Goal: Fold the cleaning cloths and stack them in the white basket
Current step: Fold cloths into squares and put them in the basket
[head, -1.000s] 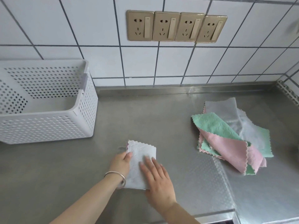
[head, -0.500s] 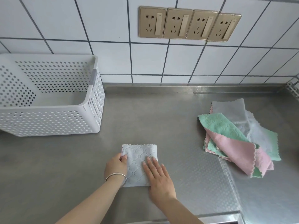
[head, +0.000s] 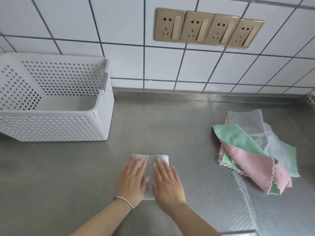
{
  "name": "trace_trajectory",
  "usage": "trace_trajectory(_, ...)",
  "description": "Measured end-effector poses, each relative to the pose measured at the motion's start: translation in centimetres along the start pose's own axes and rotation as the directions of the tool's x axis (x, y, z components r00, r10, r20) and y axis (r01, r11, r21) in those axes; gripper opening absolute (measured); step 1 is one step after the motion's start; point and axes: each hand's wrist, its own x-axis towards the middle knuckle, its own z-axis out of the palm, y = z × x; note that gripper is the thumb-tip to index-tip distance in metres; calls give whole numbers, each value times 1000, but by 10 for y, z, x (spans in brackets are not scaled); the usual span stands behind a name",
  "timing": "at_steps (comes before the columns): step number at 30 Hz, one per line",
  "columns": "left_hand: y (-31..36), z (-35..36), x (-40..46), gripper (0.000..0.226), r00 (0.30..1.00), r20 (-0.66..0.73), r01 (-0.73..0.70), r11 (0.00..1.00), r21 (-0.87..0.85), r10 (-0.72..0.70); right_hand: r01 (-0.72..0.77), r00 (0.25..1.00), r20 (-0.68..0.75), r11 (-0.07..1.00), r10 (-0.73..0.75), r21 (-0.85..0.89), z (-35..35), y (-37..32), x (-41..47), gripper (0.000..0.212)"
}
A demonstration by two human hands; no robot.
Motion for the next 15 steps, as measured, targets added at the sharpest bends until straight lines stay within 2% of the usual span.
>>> trace_trajectory(1,3,4,-1,53,995,79,-72,996,53,67,-2,1000,29,1000,3,-13,6,2,6,57)
trace_trajectory(3,3,11,-2,57,976,202,-112,987,118,86,-8,997,74,1000,10,-30,15,9,12,60)
trace_trajectory(6,-4,16,2,66,958,276,-125,981,149,80,-2,997,79,999,6,-44,21,17,11,60)
trace_trajectory(10,-6,20,7,71,957,266,-155,979,135,115,16,994,106,996,-6,-93,24,23,13,62)
trace_trajectory(13,-10,19,10,71,957,238,-192,977,97,165,17,996,94,999,-13,-41,28,23,18,63)
trace_trajectory(15,-9,5,15,62,973,162,-169,986,11,165,4,996,89,999,1,-50,19,20,21,62)
